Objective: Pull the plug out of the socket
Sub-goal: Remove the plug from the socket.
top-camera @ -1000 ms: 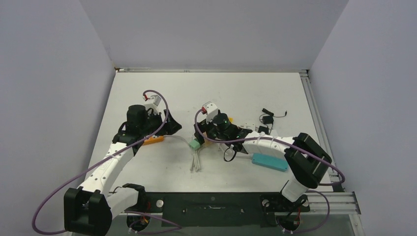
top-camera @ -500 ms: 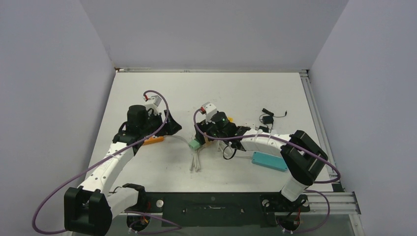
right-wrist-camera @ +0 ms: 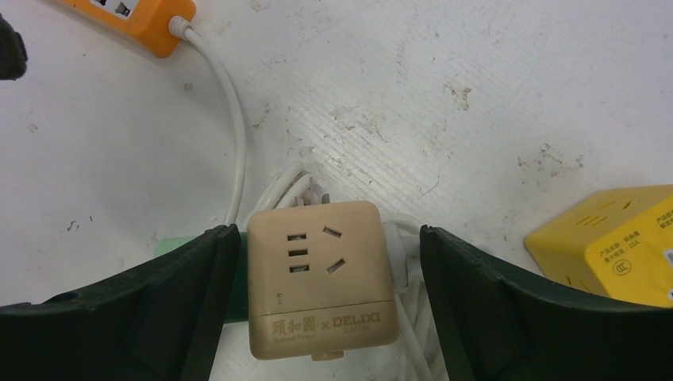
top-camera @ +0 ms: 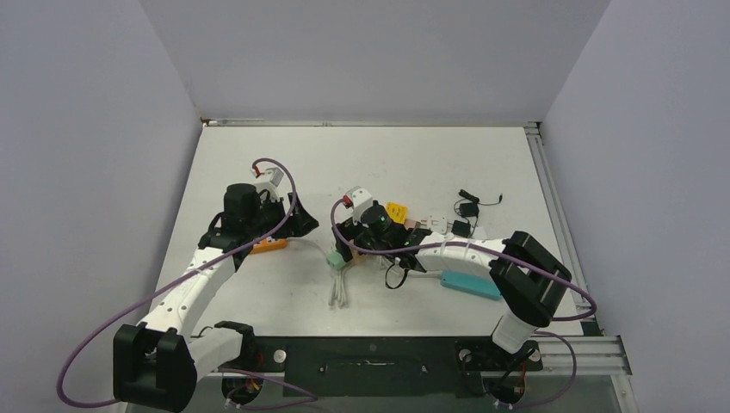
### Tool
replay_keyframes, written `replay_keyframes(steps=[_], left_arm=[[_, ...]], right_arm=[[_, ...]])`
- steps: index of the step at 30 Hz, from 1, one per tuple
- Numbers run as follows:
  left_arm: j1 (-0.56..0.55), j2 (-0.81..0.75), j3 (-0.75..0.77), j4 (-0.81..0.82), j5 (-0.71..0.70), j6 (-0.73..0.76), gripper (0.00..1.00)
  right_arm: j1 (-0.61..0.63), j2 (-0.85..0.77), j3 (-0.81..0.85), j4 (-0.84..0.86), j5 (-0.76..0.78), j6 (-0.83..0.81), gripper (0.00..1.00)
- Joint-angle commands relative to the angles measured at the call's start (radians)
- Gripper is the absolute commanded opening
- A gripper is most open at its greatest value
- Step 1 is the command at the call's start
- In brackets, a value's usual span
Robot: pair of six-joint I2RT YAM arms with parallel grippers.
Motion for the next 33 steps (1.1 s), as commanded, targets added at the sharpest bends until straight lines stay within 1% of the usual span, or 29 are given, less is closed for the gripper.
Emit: replay_keyframes(steps=[1, 3, 5, 13, 16, 19, 22, 24, 25, 26, 29, 31, 33], left_arm=[[0.004, 0.003, 0.037, 0.015, 0.014, 0.012, 0.74], [0.004, 0.004, 0.037, 0.015, 0.017, 0.012, 0.74], [0.005, 0.004, 0.037, 0.015, 0.018, 0.012, 0.75], [0.005, -0.001, 0.036, 0.015, 0.020, 0.011, 0.75], [0.004, -0.004, 0.035, 0.019, 0.021, 0.012, 0.75], [0.004, -0.007, 0.031, 0.024, 0.028, 0.012, 0.75], [0.003, -0.011, 0.027, 0.032, 0.038, 0.010, 0.75], [-0.001, -0.014, 0.021, 0.050, 0.056, 0.007, 0.75], [-0.004, -0.015, 0.018, 0.059, 0.062, 0.006, 0.75], [-0.006, -0.013, 0.018, 0.066, 0.067, 0.003, 0.75], [-0.010, -0.001, 0.017, 0.106, 0.092, -0.019, 0.75], [-0.025, 0.013, 0.006, 0.176, 0.128, -0.054, 0.74], [-0.062, 0.047, -0.005, 0.276, 0.173, -0.094, 0.74]], right_arm=[[0.033, -0.027, -0.012, -0.038, 0.018, 0.034, 0.86], [0.036, -0.026, -0.020, -0.031, 0.036, 0.039, 0.89], [0.035, -0.023, -0.035, -0.016, 0.041, 0.044, 0.90], [0.028, -0.013, -0.088, 0.035, 0.064, 0.044, 0.81], [0.024, -0.026, -0.105, 0.060, 0.056, 0.039, 0.63], [0.016, -0.033, -0.108, 0.081, 0.000, 0.029, 0.50], [0.014, -0.052, -0.123, 0.111, -0.042, 0.015, 0.30], [0.013, -0.078, -0.137, 0.140, -0.034, 0.006, 0.15], [0.013, -0.099, -0.141, 0.149, -0.026, -0.003, 0.10], [0.013, -0.112, -0.142, 0.156, -0.014, -0.014, 0.06], [0.009, -0.160, -0.158, 0.202, 0.053, -0.036, 0.05], [0.007, -0.203, -0.201, 0.275, 0.122, -0.033, 0.05], [0.004, -0.249, -0.282, 0.375, 0.174, -0.033, 0.05]])
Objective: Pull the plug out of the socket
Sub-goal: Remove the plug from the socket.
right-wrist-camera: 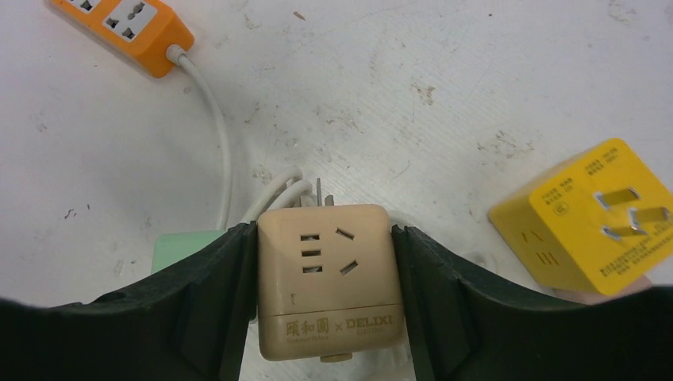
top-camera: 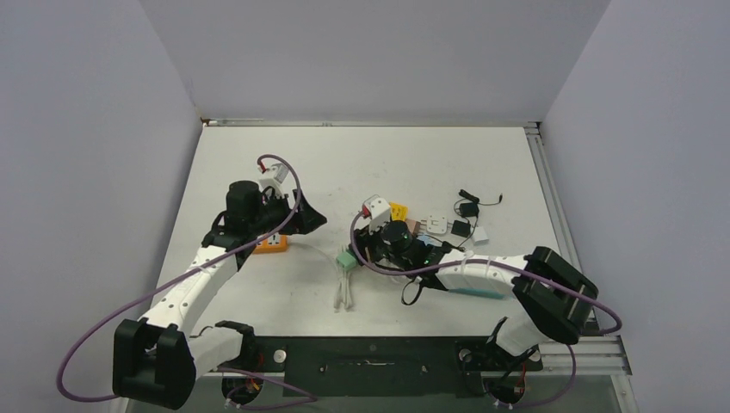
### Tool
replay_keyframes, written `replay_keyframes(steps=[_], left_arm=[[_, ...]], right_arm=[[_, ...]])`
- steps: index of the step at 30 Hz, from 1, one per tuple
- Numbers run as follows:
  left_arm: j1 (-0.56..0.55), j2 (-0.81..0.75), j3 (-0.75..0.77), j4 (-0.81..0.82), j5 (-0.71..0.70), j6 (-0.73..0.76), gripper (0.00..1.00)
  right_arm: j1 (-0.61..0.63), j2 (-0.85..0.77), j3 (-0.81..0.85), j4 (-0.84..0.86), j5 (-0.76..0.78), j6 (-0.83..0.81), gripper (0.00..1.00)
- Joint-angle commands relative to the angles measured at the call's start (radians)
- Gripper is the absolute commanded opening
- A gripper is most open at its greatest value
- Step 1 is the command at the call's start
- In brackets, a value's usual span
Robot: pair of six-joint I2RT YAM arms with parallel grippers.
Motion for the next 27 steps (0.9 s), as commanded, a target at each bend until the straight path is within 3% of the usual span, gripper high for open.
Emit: replay_keyframes(steps=[1, 5, 10, 15, 22, 27], left_arm=[[-0.072, 0.065, -0.002, 0.244, 0.121, -0.084, 0.74], [-0.167, 0.207, 0.048, 0.285, 0.193, -0.108, 0.73], [-0.190, 0.319, 0.012, 0.411, 0.301, -0.224, 0.71], [-0.259, 0.404, 0.011, 0.434, 0.348, -0.254, 0.69], [-0.264, 0.450, 0.028, 0.368, 0.322, -0.249, 0.66], [-0.266, 0.490, 0.000, 0.505, 0.387, -0.350, 0.55]], right_arm=[[-0.007, -0.139, -0.117, 0.237, 0.140, -0.003, 0.05], [-0.007, -0.196, -0.215, 0.343, 0.225, -0.002, 0.05], [-0.001, -0.241, -0.323, 0.455, 0.323, 0.033, 0.05], [0.002, -0.255, -0.345, 0.475, 0.371, 0.040, 0.05], [0.006, -0.259, -0.354, 0.480, 0.374, 0.041, 0.05], [0.012, -0.247, -0.353, 0.487, 0.373, 0.043, 0.05]])
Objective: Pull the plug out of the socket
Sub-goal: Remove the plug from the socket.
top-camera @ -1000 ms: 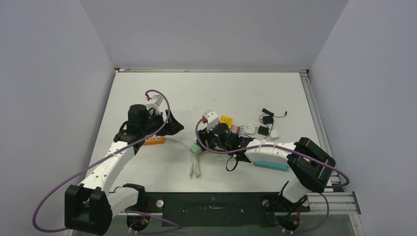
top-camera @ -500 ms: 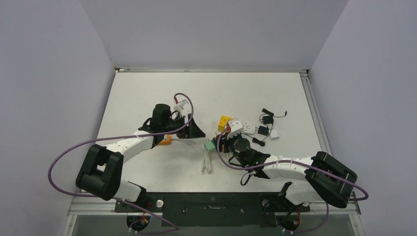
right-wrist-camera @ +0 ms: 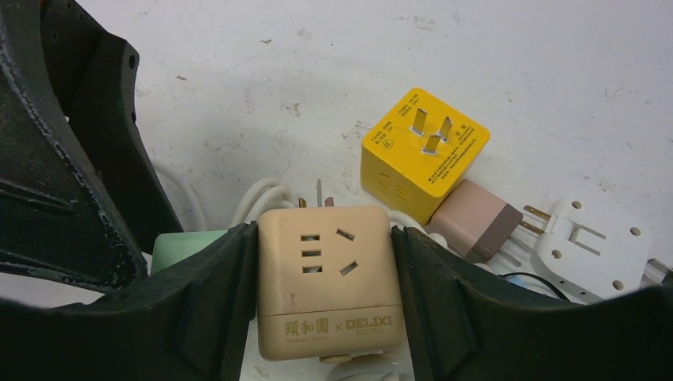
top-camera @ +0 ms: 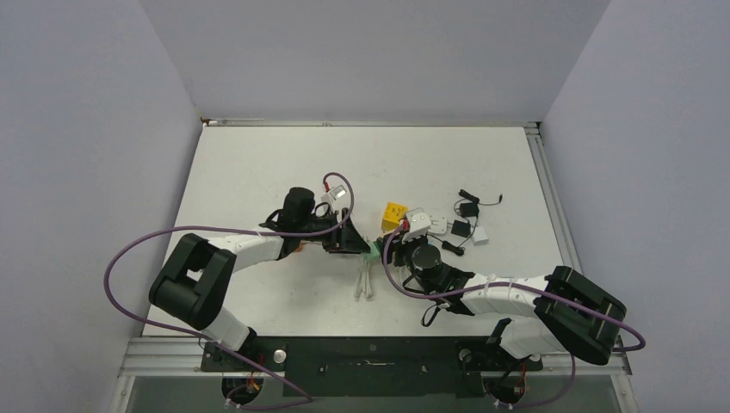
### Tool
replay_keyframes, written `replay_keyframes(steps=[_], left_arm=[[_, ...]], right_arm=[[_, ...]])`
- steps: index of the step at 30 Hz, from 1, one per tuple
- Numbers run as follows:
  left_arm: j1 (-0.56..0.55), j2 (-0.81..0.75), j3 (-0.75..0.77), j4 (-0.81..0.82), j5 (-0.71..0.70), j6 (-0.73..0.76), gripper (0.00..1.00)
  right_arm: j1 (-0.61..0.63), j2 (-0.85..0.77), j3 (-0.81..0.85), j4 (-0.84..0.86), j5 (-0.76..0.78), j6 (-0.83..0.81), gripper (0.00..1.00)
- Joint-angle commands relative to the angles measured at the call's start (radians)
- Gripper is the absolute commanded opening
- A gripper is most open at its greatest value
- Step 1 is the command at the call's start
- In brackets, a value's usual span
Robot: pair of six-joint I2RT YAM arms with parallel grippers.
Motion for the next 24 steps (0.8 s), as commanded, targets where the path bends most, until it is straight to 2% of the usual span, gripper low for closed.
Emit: replay_keyframes(steps=[1, 5, 8, 12, 16, 19, 24], left_arm=[[-0.001, 0.035, -0.005, 0.143, 0.068, -0.084, 0.55], [-0.006, 0.059, -0.006, 0.165, 0.084, -0.103, 0.53], [-0.010, 0.083, -0.010, 0.192, 0.101, -0.129, 0.46], [-0.013, 0.112, -0.008, 0.189, 0.108, -0.138, 0.41], [-0.015, 0.125, 0.018, 0.068, 0.071, -0.074, 0.37], [-0.014, 0.131, 0.019, 0.051, 0.060, -0.070, 0.34], [-0.014, 0.126, 0.004, 0.141, 0.099, -0.122, 0.26]], right_arm=[[0.012, -0.036, 0.011, 0.130, 0.051, 0.012, 0.05], [0.026, -0.039, 0.006, 0.144, 0.061, 0.008, 0.05], [0.035, -0.040, 0.005, 0.148, 0.074, 0.001, 0.05], [0.037, -0.041, 0.004, 0.146, 0.078, 0.007, 0.05], [0.035, -0.047, 0.003, 0.144, 0.083, 0.012, 0.05], [0.034, -0.049, 0.001, 0.140, 0.088, 0.013, 0.05], [0.034, -0.027, 0.011, 0.130, 0.096, 0.014, 0.05]])
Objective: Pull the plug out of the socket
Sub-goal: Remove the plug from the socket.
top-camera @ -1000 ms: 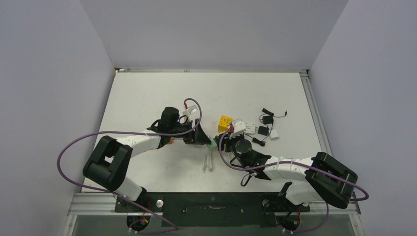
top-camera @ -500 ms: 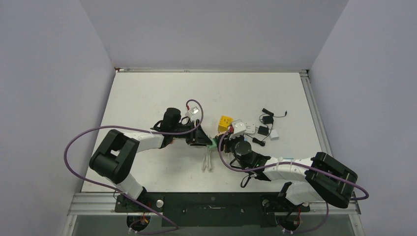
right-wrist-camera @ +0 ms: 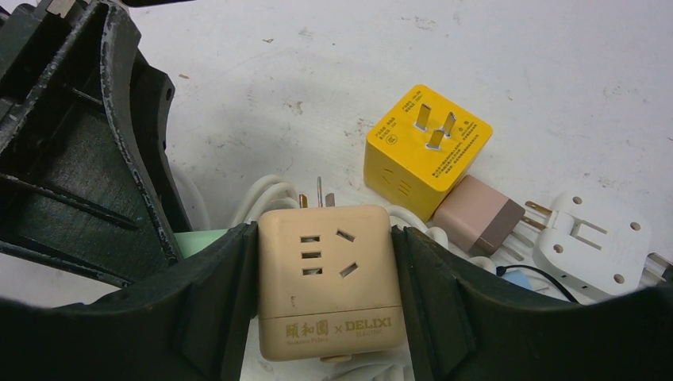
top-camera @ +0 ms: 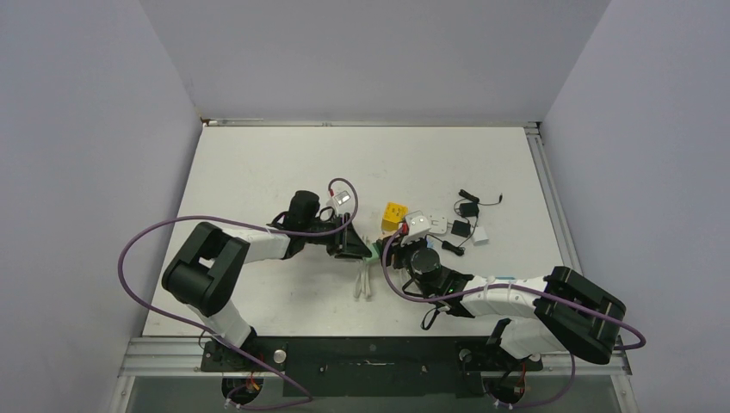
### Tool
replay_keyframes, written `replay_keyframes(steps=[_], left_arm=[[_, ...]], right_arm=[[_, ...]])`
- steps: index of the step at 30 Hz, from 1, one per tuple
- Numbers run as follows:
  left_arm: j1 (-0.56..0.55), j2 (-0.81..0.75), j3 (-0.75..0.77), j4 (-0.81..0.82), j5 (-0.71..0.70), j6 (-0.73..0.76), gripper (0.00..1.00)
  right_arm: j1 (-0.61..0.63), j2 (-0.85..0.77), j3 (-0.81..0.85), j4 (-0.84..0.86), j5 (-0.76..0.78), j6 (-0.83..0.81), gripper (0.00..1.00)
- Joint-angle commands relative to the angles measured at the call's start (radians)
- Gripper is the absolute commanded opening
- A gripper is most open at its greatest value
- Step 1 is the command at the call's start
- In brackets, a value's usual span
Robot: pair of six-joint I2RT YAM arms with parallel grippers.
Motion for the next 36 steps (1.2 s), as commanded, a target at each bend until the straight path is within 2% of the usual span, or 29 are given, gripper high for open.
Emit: replay_keyframes(steps=[1, 11, 15, 17, 22, 27, 30, 36], left_arm=[[-0.002, 0.007, 0.001, 0.070, 0.032, -0.025, 0.26], [-0.002, -0.010, -0.046, 0.372, 0.128, -0.197, 0.24], [-0.002, -0.007, -0.051, 0.393, 0.125, -0.211, 0.23], [0.003, -0.011, -0.048, 0.323, 0.101, -0.172, 0.20], [0.012, -0.040, 0.055, -0.173, -0.091, 0.149, 0.15], [0.018, -0.020, 0.082, -0.339, -0.239, 0.223, 0.14], [0.016, 0.004, 0.086, -0.350, -0.226, 0.225, 0.14], [0.019, -0.014, 0.066, -0.230, -0.139, 0.174, 0.13]], right_arm=[[0.002, -0.023, 0.025, 0.112, 0.055, 0.017, 0.05], [0.009, 0.015, 0.047, 0.091, 0.075, 0.016, 0.05], [0.018, 0.017, 0.050, 0.087, 0.088, 0.009, 0.05], [0.021, 0.016, 0.050, 0.086, 0.098, 0.008, 0.05], [0.022, 0.004, 0.045, 0.087, 0.108, 0.014, 0.05], [0.022, -0.021, 0.029, 0.098, 0.108, 0.017, 0.05], [0.022, -0.027, 0.027, 0.097, 0.105, 0.016, 0.05], [0.019, -0.019, 0.029, 0.096, 0.109, 0.018, 0.05]])
